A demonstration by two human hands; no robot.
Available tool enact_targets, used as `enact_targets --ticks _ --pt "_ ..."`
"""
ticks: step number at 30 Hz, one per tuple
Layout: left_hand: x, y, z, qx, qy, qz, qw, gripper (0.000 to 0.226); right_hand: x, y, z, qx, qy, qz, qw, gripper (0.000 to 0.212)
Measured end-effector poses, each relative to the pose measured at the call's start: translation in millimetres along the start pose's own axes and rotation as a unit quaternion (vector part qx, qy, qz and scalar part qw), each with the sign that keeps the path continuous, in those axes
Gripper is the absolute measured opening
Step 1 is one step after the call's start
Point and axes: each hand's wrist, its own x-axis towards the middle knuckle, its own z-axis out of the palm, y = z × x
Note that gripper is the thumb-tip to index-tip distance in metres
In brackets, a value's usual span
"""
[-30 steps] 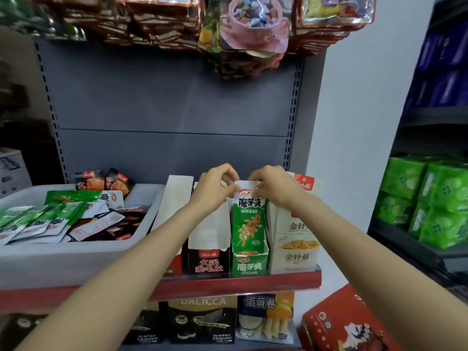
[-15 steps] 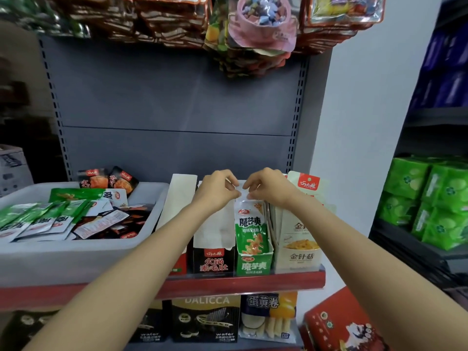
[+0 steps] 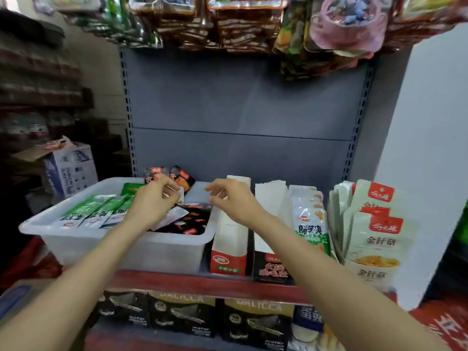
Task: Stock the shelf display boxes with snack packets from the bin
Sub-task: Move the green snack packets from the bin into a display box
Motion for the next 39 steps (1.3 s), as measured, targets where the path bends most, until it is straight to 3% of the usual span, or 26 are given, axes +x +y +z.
enact_targets --ticks 8,13,16,18,21,25,28,30,32,35,39 --pt "28 -91 -47 0.194 -0.117 -0.116 0.967 0.067 75 -24 94 -0.054 -0.148 -0.013 0.987 0.071" --pt "28 -114 -51 0.175 -0.148 -0.149 0.962 0.07 101 -30 116 -0.123 -0.255 -0.058 0.957 0.1" --pt "24 -109 -50 0.14 -0.134 -0.132 0.972 0.06 110 -30 125 -0.139 -0.297 -0.06 0.943 0.094" --pt "22 -107 -49 0.136 -0.11 -0.119 0.977 0.066 112 -29 129 -0.141 -0.316 -0.052 0.937 0.085" --pt "19 -105 -50 0.073 -0.096 -0.101 0.988 0.07 108 -31 126 -0.152 -0.307 -0.057 0.938 0.073" --pt "13 -97 -53 0.018 -0.099 -0.099 0.99 0.055 98 -30 113 -0.173 -0.317 -0.034 0.932 0.061" --pt "12 -93 -54 0.024 -0.082 -0.093 0.992 0.042 91 -25 103 -0.134 -0.245 -0.02 0.96 0.03" --pt "12 -91 -54 0.037 -0.086 -0.087 0.992 0.042 84 -24 95 -0.075 -0.165 -0.003 0.983 0.04" --pt "13 -89 -52 0.044 -0.097 -0.079 0.991 0.045 75 -28 89 -0.054 -0.136 -0.02 0.989 0.054" --pt "14 -85 -48 0.073 -0.107 -0.077 0.988 0.051 65 -36 90 -0.071 -0.193 -0.046 0.978 0.06" --pt "13 -84 -48 0.155 -0.17 -0.101 0.968 0.074 65 -38 104 -0.138 -0.297 -0.037 0.944 0.044"
